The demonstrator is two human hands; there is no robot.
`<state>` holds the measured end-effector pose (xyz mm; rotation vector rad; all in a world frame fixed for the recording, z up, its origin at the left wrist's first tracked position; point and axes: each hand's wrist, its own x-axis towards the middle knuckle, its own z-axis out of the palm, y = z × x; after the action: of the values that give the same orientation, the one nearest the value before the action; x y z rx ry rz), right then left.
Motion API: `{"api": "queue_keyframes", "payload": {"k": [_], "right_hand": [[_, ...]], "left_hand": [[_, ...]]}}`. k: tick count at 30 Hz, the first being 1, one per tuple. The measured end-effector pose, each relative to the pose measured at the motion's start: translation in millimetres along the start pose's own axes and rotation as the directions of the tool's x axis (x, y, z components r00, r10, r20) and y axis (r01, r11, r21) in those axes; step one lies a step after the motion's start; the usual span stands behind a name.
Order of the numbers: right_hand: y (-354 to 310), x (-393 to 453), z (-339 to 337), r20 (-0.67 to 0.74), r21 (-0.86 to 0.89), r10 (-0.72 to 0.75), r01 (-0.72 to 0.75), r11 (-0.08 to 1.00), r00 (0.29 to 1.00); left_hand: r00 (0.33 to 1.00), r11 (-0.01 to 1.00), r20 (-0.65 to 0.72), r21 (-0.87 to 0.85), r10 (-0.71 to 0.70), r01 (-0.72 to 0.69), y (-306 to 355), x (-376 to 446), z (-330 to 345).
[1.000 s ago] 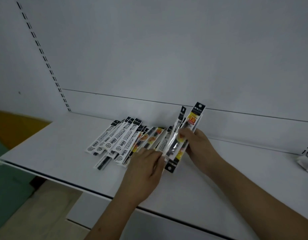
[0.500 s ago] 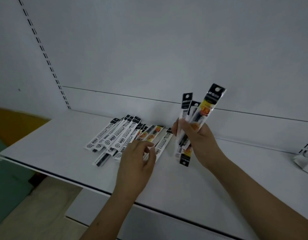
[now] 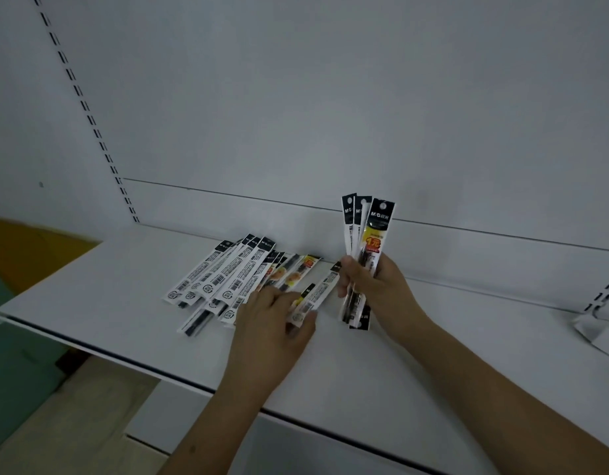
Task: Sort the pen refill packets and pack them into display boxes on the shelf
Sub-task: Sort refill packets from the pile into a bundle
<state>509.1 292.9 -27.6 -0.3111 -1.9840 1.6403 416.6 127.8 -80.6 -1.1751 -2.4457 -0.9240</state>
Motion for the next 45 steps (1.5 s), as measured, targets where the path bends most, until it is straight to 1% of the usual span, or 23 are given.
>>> {"api": "queue_keyframes", "payload": {"k": [3,6,7,8,9,10,11,13,16,19,20,22,23,24,27,28,30,33,35,37,39,41,45], "right_hand": [[4.6,0.2,-0.9,0.08,-0.148,0.065,-0.053,0.988,0.995],[9.8,-1.0,1.6,0.197,-0.305,0.107,-0.043,0.951,0.974],[8.6,-1.4,2.1,0.223,-0.32,0.103,-0.027,0.947,0.969],[7.9,-1.6,1.9,0.238,-0.329,0.097,-0.013,0.944,0.967],[7.3,-1.7,1.7,0.241,-0.335,0.09,-0.004,0.942,0.966],[7.8,-1.2,1.2,0.232,-0.342,0.084,0.0,0.94,0.969],[8.1,-0.9,1.1,0.213,-0.351,0.077,0.003,0.936,0.974],[8.9,-0.9,1.7,0.179,-0.365,0.064,0.006,0.931,0.982],[11.5,-0.6,1.9,0.186,-0.373,0.048,0.025,0.927,0.981],[9.5,-4.1,-0.9,0.253,-0.41,0.028,0.08,0.909,0.967],[8.3,-5.1,-2.1,0.269,-0.475,0.005,0.128,0.871,0.963],[1.5,-7.6,-3.4,0.294,-0.652,-0.079,0.26,0.712,0.952],[-2.1,-7.8,-3.6,0.297,-0.705,-0.117,0.3,0.643,0.948],[-5.3,-7.6,-3.3,0.281,-0.731,-0.131,0.3,0.613,0.951],[-6.8,-5.6,-2.4,0.186,-0.762,-0.089,0.201,0.615,0.979],[-6.3,-5.0,-1.6,0.175,-0.765,-0.058,0.172,0.621,0.983],[-0.9,-4.4,0.7,0.186,-0.716,-0.02,0.15,0.681,0.982],[2.1,-6.5,-2.0,0.211,-0.655,0.023,0.124,0.746,0.977],[1.0,-10.4,-13.3,0.246,-0.655,0.065,0.117,0.746,0.967],[-6.7,-18.3,-30.0,0.26,-0.662,0.065,0.129,0.739,0.963],[-16.1,-31.6,-50.4,0.2,-0.639,0.014,0.119,0.76,0.98],[-22.6,-49.0,-71.3,0.095,-0.613,-0.04,0.09,0.785,0.995],[-24.8,-89.4,-122.5,-0.097,-0.672,-0.027,-0.045,0.739,0.995]], "left_hand": [[0.996,0.999,-0.087,-0.028,-0.031,0.028,6.1,0.9,-8.9],[0.981,0.998,-0.182,0.015,0.067,-0.065,17.0,1.9,-22.2],[0.982,0.997,-0.177,-0.042,0.06,-0.069,23.8,6.1,-27.6],[0.991,0.986,-0.137,-0.166,-0.005,-0.018,33.1,12.4,-35.0],[0.992,0.944,-0.063,-0.321,-0.106,0.08,42.6,20.3,-41.4],[0.979,0.87,0.034,-0.453,-0.2,0.194,49.7,29.3,-45.7],[0.959,0.808,0.115,-0.518,-0.261,0.282,55.2,38.3,-48.9],[0.942,0.784,0.193,-0.523,-0.273,0.335,60.9,51.7,-50.1],[0.939,0.711,0.271,-0.617,-0.212,0.339,68.0,62.9,-48.6],[0.947,0.736,0.279,-0.606,-0.161,0.304,70.9,70.4,-45.8],[0.946,0.752,0.282,-0.587,-0.158,0.301,72.3,71.9,-45.7],[0.946,0.76,0.281,-0.575,-0.163,0.302,76.1,73.5,-46.8],[0.95,0.756,0.268,-0.585,-0.162,0.294,78.7,73.9,-48.5],[0.956,0.755,0.242,-0.593,-0.165,0.28,80.7,74.6,-50.4],[0.968,0.73,0.143,-0.636,-0.207,0.25,85.1,78.4,-55.3],[0.964,0.722,0.148,-0.639,-0.221,0.264,86.3,79.0,-55.9],[0.949,0.711,0.227,-0.63,-0.218,0.314,89.4,79.3,-55.9],[0.924,0.697,0.343,-0.622,-0.167,0.357,88.8,78.9,-55.2],[0.914,0.698,0.395,-0.628,-0.094,0.344,91.5,78.0,-56.8],[0.899,0.657,0.438,-0.675,-0.008,0.336,100.4,77.3,-55.5],[0.892,0.595,0.45,-0.728,0.038,0.341,115.9,78.7,-48.7],[0.886,0.505,0.456,-0.786,0.085,0.357,132.6,83.0,-35.9],[0.805,0.367,0.52,-0.835,0.285,0.409,176.8,88.3,5.1]]}}
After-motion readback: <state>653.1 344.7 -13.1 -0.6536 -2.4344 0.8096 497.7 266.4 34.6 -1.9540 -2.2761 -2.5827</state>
